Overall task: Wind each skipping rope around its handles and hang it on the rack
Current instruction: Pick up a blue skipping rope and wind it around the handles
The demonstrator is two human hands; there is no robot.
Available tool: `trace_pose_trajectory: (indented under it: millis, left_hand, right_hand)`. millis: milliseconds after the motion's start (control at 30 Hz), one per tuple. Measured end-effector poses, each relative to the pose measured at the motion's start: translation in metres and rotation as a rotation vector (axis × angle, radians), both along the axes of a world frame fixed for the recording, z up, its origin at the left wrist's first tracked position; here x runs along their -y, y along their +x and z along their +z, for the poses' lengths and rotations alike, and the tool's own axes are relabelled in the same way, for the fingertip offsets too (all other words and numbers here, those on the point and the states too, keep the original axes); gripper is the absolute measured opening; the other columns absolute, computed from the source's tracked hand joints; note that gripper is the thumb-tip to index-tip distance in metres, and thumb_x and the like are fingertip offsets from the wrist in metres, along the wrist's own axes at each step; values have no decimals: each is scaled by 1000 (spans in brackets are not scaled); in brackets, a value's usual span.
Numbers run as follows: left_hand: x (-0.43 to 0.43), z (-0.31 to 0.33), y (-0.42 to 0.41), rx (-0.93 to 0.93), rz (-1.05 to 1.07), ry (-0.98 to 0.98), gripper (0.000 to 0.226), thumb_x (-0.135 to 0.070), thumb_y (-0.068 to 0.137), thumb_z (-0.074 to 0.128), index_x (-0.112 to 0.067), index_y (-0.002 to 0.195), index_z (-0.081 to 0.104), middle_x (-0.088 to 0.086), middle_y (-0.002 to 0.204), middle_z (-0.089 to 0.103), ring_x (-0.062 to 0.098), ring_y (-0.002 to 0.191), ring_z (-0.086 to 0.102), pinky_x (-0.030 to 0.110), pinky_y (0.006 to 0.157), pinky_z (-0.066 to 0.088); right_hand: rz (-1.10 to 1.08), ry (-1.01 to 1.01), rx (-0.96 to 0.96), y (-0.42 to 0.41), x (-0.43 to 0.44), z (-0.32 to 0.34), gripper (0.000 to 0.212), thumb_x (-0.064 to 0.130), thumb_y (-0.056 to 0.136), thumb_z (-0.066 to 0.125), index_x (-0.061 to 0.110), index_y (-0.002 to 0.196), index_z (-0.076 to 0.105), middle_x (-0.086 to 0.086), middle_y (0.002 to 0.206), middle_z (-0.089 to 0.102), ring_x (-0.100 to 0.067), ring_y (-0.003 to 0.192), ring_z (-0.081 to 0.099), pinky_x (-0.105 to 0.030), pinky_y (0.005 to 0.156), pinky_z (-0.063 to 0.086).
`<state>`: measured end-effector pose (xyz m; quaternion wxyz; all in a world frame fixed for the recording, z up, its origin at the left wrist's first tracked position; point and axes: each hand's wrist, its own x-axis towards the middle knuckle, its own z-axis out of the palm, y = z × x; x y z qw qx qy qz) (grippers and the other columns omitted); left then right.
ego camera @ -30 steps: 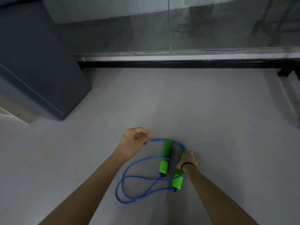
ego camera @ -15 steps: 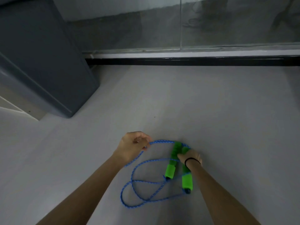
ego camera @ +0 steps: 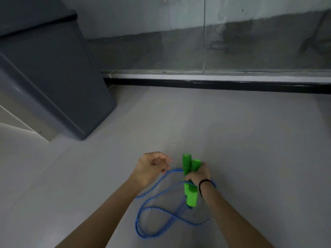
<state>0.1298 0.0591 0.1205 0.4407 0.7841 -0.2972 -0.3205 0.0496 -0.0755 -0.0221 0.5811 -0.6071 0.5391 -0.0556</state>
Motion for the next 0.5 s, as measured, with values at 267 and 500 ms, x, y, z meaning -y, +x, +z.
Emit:
trace_pose_trajectory:
  millis: [267,500]
  left_hand:
    - [27,84,-13,10,10,-158,27,15,87,44,-3,83,64,0,57,60,-4,41,54,6,46,39]
    - [51,273,-28,-22,-5,-342,16,1,73,67,-12,67,61,-9,48,63,-4,46,56,6,49,42]
  right_hand:
    - [0,-131,648,-8,25,199,19,-5,66,76,2,78,63,-10,74,65,-23,70,61,-36,71,53]
    - [-11,-287,739,-43,24,439,14,-1,69,76,1,79,66,-11,78,68,-19,71,64,-30,68,55]
